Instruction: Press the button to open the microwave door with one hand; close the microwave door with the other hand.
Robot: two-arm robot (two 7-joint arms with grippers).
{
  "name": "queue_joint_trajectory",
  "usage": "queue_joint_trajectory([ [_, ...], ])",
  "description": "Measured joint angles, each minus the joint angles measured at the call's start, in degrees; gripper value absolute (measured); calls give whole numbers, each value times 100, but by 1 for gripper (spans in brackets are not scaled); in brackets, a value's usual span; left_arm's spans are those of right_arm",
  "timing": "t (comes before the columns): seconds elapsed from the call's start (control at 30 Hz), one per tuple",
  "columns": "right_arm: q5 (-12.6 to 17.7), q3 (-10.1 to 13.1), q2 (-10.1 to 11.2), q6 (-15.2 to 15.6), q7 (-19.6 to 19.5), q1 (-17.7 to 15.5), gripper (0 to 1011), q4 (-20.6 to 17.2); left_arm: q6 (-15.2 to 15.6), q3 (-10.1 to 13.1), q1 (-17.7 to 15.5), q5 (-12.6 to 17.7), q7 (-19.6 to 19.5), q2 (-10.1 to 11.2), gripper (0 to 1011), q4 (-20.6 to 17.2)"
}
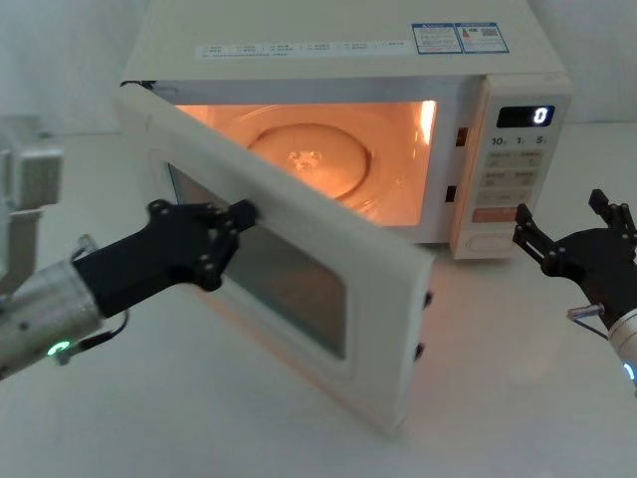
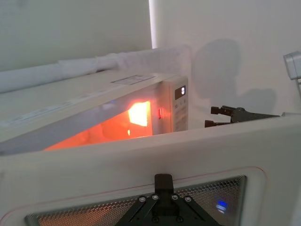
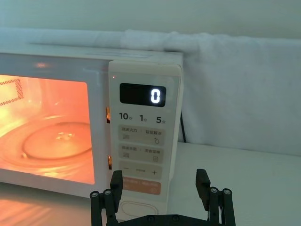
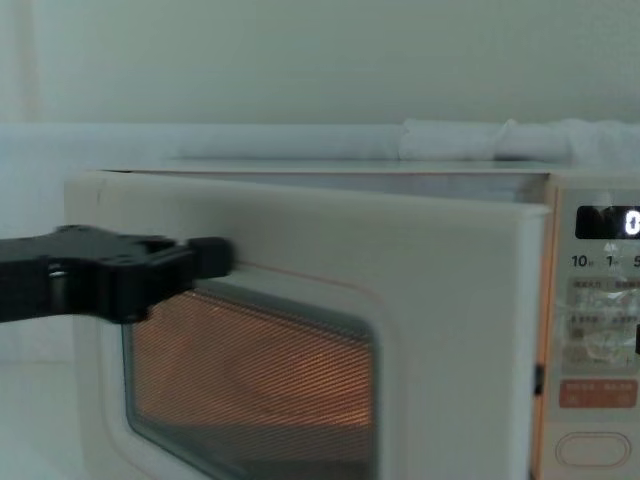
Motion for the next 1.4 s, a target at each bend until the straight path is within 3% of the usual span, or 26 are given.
queue_joint_trajectory([
  [0.3, 0, 0, 0, 0, 0, 0, 1002, 0, 123, 722, -767, 275, 194, -344, 0, 419],
  [0.57, 0, 0, 0, 0, 0, 0, 1002, 0, 166, 1190, -1273, 432, 476, -710, 0, 741],
  [1.1, 0, 0, 0, 0, 0, 0, 1002, 0, 146, 1751, -2013, 549, 755, -1256, 0, 1304],
  [1.4, 0, 0, 0, 0, 0, 0, 1002, 0, 303, 1879, -2184, 592, 975, -1480, 0, 1506],
])
